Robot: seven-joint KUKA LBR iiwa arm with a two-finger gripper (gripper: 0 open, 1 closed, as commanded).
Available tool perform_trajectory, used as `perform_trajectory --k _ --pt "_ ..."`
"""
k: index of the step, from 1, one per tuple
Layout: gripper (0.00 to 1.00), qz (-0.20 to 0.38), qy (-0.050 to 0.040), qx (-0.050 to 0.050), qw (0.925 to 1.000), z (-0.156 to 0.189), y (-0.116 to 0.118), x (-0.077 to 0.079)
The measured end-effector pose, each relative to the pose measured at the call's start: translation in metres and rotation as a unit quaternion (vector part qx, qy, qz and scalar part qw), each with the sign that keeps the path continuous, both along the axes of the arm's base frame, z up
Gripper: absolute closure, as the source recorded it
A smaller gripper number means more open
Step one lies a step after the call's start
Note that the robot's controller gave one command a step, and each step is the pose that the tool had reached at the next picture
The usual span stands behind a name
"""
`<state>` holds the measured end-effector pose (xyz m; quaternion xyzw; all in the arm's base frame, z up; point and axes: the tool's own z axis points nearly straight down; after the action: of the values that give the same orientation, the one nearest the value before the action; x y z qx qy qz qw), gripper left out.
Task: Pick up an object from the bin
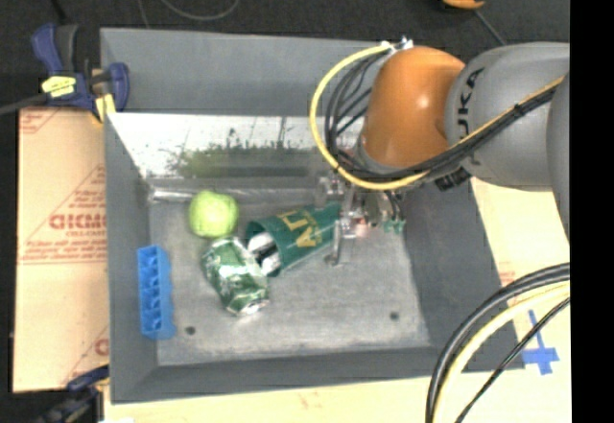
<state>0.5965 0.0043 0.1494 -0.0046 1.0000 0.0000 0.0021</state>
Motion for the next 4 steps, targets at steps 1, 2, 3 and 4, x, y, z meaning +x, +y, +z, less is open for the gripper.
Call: perform_trajectory --k 1,2,3,4 --pt "0.00 0.072 -0.0067 -0.001 0.9974 -0.040 0.012 0.004" --pt "0.00 0.176 -0.0006 -0.001 0.9843 -0.080 0.028 0.008" --pt "0.00 0.093 0.0011 0.000 0.9957 -0.079 0.024 0.005" --pt "0.00 0.174 -0.0031 -0.001 0.9847 -0.079 0.026 0.009"
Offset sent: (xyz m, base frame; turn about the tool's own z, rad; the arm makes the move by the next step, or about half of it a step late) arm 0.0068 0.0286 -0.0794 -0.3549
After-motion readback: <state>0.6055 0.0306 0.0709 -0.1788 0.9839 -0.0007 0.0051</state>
